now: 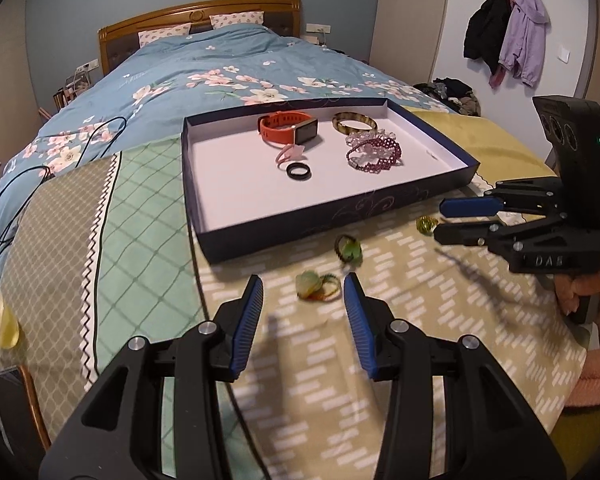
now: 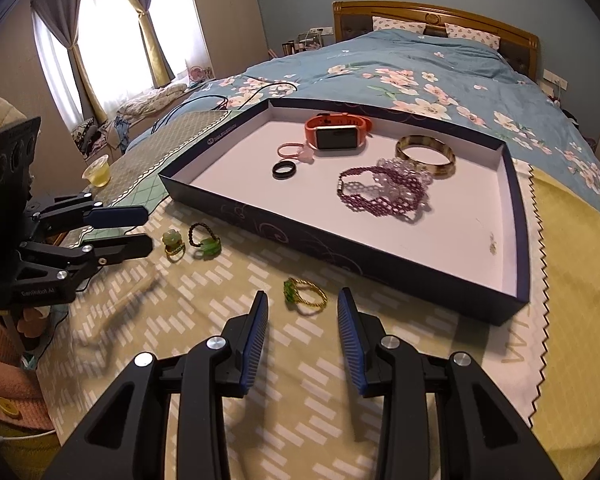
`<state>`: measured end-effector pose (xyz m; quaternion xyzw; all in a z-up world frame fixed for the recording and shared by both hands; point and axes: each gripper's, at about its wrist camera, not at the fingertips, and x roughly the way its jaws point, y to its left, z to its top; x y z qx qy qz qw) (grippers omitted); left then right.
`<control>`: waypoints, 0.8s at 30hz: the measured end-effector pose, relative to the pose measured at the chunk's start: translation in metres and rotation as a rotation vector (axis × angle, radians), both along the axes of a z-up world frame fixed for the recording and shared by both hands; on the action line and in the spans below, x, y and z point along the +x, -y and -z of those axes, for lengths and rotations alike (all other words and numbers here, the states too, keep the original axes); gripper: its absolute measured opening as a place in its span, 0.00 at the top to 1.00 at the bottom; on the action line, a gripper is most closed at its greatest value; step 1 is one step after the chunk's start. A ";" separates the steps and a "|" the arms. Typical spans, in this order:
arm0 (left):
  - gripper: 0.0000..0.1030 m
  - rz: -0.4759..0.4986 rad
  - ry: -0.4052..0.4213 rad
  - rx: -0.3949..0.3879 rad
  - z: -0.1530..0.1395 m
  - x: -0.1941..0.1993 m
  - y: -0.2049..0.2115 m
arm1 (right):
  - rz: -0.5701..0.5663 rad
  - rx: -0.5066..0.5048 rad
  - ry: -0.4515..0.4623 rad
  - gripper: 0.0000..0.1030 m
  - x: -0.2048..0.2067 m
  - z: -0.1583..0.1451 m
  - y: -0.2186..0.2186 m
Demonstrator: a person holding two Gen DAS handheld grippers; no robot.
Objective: Organize jewelry
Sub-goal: 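Withdraw both tools and move them toward the green-stone rings on the bedspread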
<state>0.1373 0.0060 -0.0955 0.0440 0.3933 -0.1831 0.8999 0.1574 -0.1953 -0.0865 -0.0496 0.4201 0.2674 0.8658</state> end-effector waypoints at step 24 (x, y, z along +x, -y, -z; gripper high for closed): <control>0.76 0.212 -0.087 -0.032 0.014 -0.004 0.033 | 0.076 0.068 -0.020 0.67 -0.001 0.000 0.033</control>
